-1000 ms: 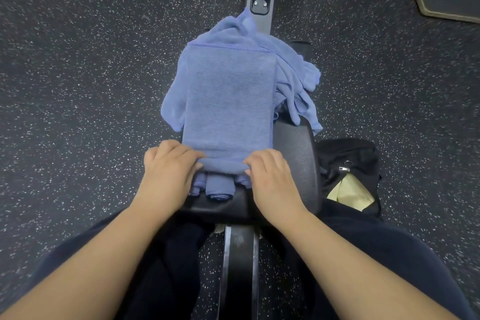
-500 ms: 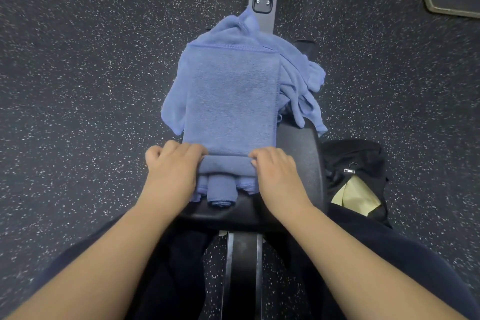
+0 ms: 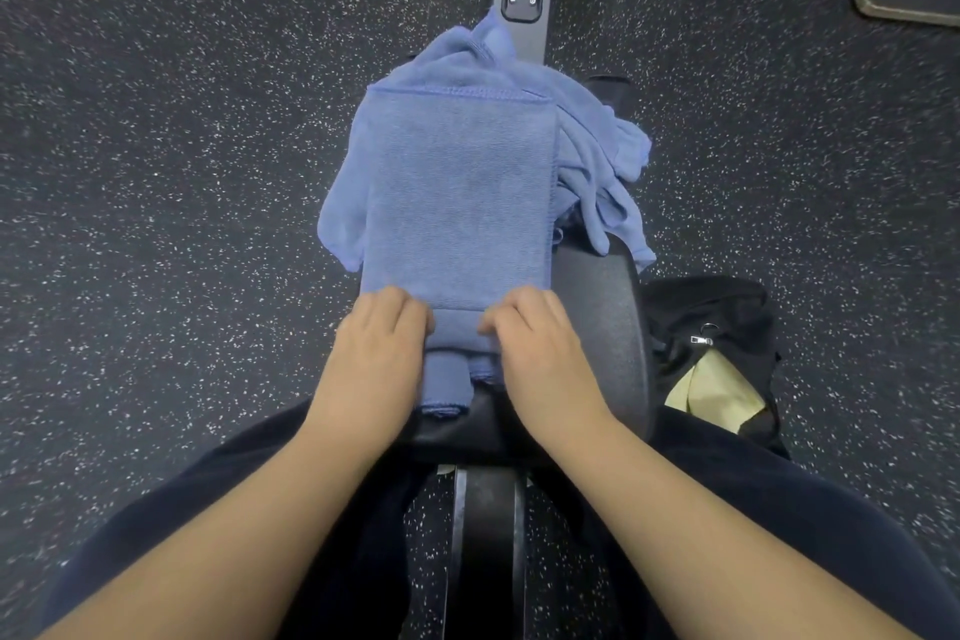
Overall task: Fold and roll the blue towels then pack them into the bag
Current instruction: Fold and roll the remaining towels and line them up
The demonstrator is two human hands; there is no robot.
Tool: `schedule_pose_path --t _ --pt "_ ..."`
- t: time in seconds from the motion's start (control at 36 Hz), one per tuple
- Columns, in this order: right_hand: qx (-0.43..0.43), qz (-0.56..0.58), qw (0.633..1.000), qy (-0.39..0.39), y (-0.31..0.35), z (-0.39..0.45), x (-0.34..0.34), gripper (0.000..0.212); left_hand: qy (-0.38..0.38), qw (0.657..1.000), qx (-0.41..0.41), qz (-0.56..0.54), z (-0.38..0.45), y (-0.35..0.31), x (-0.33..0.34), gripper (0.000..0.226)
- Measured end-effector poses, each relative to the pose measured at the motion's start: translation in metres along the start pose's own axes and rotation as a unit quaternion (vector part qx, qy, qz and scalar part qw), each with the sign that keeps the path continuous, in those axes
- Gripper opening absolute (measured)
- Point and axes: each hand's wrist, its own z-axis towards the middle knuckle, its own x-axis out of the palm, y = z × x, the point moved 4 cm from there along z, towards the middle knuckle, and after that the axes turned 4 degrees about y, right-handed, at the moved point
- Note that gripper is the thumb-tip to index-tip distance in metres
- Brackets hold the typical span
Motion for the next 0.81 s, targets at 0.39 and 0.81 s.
schedule_pose_path --t 0.39,0.81 --pt "0.015 -0.038 0.999 -0.021 -0.001 -0.002 0.006 0.030 -0.025 0.996 0.003 0.083 0.002 0.002 0.005 0.021" --pt "0.002 -0.091 0.996 -0.011 -0.010 0.014 0.005 0.030 0.028 0.998 -0.025 0.057 0.012 0.011 0.004 0.039"
